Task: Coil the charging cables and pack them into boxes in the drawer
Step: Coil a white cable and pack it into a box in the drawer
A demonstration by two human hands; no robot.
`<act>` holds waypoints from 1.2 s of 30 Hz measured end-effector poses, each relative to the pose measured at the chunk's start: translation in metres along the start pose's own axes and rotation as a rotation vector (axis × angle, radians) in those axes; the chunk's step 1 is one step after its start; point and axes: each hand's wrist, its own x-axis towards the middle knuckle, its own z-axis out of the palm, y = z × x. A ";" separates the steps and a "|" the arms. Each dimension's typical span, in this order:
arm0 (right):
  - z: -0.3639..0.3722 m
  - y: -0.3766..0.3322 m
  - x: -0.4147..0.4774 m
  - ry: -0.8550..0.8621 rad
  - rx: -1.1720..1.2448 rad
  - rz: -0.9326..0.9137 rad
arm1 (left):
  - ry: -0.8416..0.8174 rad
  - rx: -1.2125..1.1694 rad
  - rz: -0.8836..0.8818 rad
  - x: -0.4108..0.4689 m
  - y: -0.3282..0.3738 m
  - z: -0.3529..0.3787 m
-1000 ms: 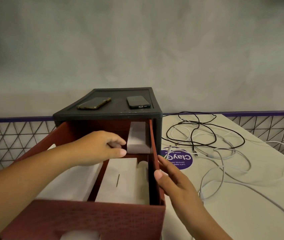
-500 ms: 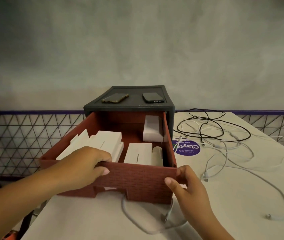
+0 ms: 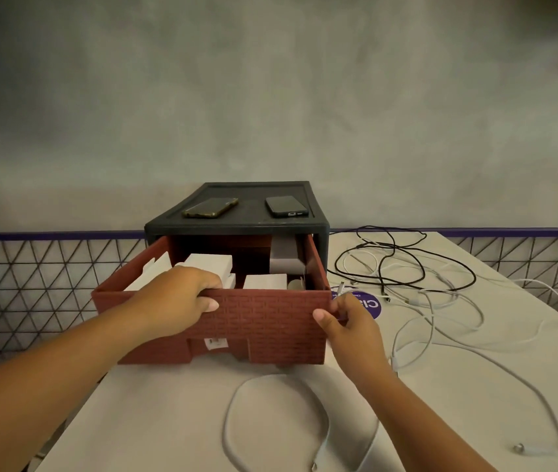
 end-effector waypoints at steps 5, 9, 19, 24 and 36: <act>0.006 0.003 0.035 -0.004 -0.016 0.015 | 0.025 -0.006 -0.016 0.035 -0.007 0.004; 0.013 0.009 0.055 -0.006 -0.002 0.033 | 0.043 -0.009 -0.028 0.058 -0.014 0.011; 0.026 0.018 0.103 -0.026 -0.044 0.063 | 0.158 -0.020 -0.089 0.098 -0.029 0.030; 0.027 0.019 0.113 -0.036 -0.051 0.086 | 0.238 0.017 -0.102 0.102 -0.022 0.036; -0.004 0.041 0.030 -0.291 -0.111 0.014 | 0.170 -0.259 0.158 0.024 -0.011 0.095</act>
